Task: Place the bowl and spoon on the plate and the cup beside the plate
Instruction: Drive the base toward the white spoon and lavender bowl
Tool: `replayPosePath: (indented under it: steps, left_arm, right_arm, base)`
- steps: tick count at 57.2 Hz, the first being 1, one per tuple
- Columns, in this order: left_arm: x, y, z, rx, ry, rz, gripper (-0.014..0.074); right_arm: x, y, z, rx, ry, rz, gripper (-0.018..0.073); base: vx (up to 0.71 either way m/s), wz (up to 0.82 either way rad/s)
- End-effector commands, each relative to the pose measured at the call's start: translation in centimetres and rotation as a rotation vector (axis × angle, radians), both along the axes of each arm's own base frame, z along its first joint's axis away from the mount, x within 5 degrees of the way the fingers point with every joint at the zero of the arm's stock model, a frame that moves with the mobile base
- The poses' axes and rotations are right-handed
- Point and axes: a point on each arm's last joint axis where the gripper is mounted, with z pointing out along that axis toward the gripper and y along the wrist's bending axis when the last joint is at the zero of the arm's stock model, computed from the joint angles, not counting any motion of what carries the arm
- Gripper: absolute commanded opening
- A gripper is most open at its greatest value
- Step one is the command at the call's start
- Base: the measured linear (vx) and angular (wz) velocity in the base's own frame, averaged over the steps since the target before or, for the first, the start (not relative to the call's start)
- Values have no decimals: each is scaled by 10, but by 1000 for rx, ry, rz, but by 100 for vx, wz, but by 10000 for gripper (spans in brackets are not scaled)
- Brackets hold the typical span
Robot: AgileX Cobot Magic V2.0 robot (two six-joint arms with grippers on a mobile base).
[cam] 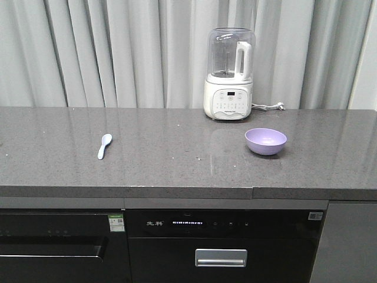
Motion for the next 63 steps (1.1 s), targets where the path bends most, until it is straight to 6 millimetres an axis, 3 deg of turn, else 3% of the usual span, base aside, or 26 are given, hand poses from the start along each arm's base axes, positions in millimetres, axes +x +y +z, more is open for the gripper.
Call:
replayPosePath:
  steps: [1, 63]
  left_arm:
    - [-2, 0, 17, -15, -119, -2, -3]
    - [-2, 0, 17, -15, -119, -2, -3]
  right_arm:
    - [-1, 0, 7, -12, -85, 5, -8]
    - [-1, 0, 7, -12, -85, 5, -8]
  base:
    - [0, 0]
    - [6, 0]
